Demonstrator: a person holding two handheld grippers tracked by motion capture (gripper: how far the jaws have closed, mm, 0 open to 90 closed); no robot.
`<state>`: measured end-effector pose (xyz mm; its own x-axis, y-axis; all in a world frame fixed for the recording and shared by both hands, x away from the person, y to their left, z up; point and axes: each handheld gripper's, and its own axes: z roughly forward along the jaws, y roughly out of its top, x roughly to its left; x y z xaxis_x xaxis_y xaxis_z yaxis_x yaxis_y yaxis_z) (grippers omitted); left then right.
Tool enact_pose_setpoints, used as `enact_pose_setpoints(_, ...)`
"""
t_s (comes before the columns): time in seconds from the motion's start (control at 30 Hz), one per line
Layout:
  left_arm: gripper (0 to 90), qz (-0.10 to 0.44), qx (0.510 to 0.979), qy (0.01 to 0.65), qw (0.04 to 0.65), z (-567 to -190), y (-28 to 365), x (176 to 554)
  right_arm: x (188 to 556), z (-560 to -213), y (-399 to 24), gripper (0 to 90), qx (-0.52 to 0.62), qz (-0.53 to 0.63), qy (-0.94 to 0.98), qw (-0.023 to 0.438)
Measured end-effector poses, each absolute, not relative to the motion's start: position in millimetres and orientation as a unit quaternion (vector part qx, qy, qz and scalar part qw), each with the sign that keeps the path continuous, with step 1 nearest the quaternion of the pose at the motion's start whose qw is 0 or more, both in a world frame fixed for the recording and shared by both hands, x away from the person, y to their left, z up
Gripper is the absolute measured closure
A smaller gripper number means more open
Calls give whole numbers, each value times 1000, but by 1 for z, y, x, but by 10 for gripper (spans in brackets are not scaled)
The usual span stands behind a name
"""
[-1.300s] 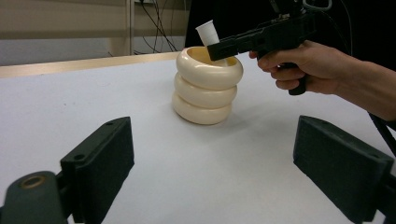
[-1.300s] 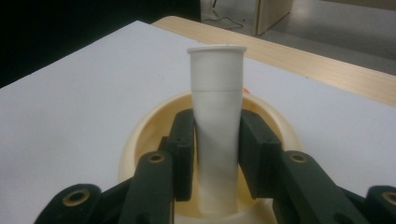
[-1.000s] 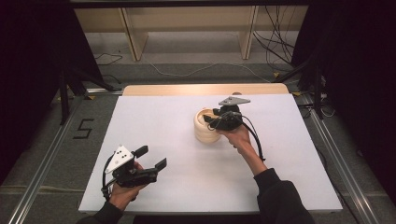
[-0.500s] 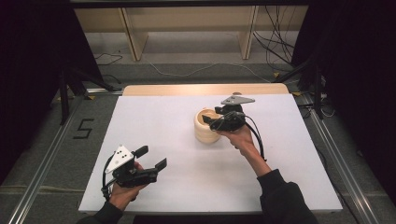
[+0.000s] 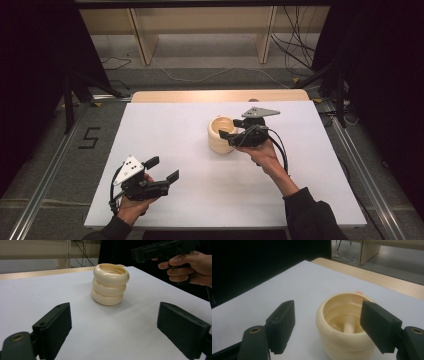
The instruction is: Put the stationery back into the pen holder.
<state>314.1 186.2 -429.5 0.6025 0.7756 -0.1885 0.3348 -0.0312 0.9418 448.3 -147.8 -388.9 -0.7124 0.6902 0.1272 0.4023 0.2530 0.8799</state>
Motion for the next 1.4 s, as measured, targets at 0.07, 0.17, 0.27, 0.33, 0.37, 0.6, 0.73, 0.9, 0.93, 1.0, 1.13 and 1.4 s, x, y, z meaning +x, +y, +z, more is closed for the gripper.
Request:
enact_pose_setpoints(0.07,117,193,692,401,568,-430,186,314,446,-389,-149,281,352,502,778,141)
enact_pose_setpoints(0.17,116,193,692,401,568,-430,186,314,443,-390,-150,272,350,504,777,139)
enact_pose_setpoints(0.27,117,193,693,401,568,-430,186,314,439,-391,-152,265,350,502,779,137)
enact_pose_setpoints(0.33,117,192,693,401,568,-430,186,314,437,-391,-153,262,348,501,780,137)
enact_pose_setpoints(0.37,117,192,693,401,568,-430,186,314,436,-391,-154,260,349,501,780,136)
enact_pose_setpoints(0.6,117,188,695,400,567,-430,185,315,430,-391,-155,243,347,503,780,134)
enact_pose_setpoints(0.73,117,187,697,398,566,-430,185,315,426,-392,-157,208,345,507,778,132)
enact_pose_setpoints(0.9,117,185,700,397,565,-430,184,315,420,-393,-161,169,345,514,775,129)
enact_pose_setpoints(0.93,117,184,700,396,565,-430,184,315,419,-394,-162,164,346,514,775,128)
enact_pose_setpoints(1.0,117,184,701,395,564,-431,184,315,416,-395,-164,158,347,516,773,127)
enact_pose_setpoints(1.13,117,183,701,395,564,-431,184,315,409,-398,-170,152,345,522,770,127)
enact_pose_setpoints(1.4,117,180,705,392,563,-431,183,315,396,-404,-184,145,348,524,766,129)
